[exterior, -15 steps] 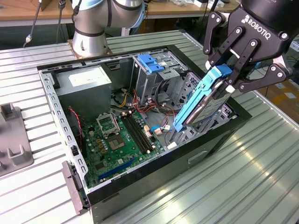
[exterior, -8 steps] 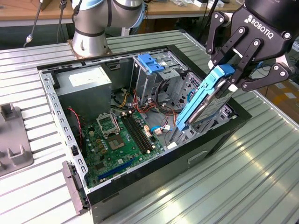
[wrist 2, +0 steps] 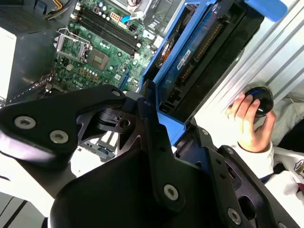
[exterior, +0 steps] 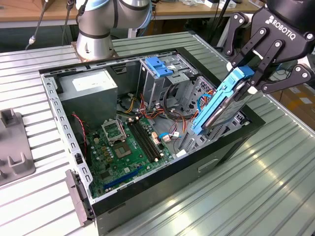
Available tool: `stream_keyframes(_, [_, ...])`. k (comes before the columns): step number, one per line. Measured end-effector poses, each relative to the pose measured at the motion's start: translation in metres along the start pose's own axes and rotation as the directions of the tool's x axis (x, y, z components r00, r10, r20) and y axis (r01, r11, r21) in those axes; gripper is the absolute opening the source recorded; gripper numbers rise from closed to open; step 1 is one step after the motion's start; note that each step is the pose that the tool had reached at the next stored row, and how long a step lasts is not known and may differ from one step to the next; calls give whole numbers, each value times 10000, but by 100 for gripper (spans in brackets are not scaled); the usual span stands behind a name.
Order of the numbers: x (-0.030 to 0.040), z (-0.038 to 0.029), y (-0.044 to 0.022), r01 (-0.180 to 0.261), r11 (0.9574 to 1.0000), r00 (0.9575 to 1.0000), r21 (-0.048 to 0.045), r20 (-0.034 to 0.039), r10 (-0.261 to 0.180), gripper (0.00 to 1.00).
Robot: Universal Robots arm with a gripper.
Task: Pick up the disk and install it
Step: 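Pick up the disk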
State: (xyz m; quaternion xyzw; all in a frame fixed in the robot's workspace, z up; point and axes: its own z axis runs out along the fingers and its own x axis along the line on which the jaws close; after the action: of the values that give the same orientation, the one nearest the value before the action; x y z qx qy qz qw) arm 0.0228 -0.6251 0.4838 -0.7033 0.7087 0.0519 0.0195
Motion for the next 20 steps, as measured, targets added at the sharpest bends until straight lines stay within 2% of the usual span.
stream_keyframes(10, [-8,20,-250,-2,10000,10000,-19,0,2,37])
stream_keyframes(20, [-58,73,-414,-5,10000,10000,-37,-1,5,37])
